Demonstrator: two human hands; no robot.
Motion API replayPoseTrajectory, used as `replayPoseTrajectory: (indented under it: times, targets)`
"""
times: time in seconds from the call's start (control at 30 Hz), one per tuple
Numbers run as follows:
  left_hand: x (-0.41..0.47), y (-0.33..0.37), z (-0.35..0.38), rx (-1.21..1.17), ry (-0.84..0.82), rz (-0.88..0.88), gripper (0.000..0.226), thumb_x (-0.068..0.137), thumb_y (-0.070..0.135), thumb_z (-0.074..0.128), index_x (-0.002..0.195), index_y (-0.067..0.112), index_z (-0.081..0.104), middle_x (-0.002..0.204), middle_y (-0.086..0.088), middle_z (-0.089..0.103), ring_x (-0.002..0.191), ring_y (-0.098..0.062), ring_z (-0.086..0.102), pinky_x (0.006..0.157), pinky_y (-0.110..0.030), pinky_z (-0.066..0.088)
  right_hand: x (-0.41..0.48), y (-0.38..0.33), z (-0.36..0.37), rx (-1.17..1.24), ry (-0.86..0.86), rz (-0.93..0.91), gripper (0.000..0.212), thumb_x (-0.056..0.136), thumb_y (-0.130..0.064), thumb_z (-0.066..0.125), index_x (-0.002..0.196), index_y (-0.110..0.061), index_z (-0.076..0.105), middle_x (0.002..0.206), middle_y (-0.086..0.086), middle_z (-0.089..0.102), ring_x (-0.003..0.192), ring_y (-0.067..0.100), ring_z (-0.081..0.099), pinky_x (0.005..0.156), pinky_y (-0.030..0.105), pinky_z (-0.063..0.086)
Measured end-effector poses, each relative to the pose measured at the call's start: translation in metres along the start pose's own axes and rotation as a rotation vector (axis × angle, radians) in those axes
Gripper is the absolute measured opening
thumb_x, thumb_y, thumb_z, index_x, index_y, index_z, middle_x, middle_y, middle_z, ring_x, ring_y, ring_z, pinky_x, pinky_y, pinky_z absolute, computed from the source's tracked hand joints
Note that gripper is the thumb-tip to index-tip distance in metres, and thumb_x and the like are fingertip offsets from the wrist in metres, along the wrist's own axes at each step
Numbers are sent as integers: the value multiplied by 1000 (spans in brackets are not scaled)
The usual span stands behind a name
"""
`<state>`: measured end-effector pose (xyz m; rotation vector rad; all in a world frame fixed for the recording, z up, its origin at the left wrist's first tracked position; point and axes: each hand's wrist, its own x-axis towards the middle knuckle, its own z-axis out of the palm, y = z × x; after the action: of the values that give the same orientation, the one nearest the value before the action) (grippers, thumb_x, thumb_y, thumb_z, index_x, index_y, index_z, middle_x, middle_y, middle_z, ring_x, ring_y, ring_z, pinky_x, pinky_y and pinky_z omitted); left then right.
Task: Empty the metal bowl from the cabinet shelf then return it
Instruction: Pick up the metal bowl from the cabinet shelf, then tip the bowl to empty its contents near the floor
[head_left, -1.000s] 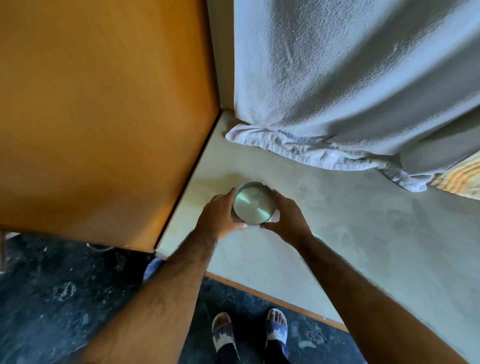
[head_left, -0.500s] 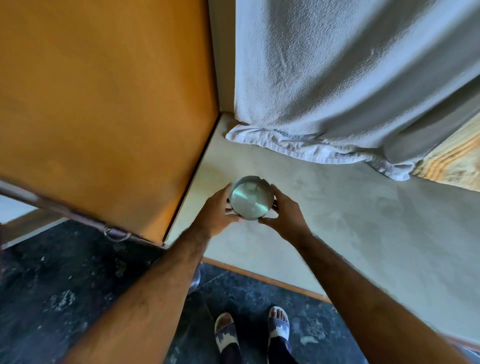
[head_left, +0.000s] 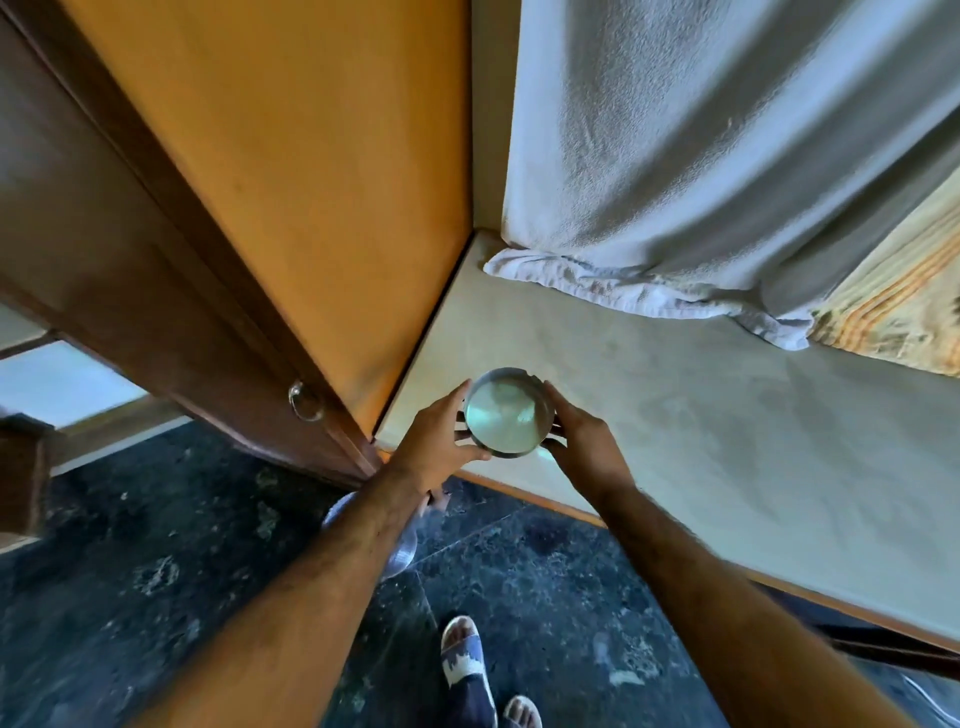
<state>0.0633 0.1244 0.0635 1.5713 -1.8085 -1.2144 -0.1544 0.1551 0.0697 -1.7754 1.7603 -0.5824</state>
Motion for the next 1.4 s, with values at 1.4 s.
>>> replayPoseTrajectory:
  times: [1.4]
  targets:
    - [-136, -386, -115, 361, 124, -139, 71, 79, 18, 79, 142, 8, 47, 115, -21, 71, 99, -34, 70, 86, -44, 56, -30, -75, 399, -177, -299, -139, 64, 92, -19, 67, 150, -15, 42, 137, 21, 61, 107, 45, 67, 83, 54, 58]
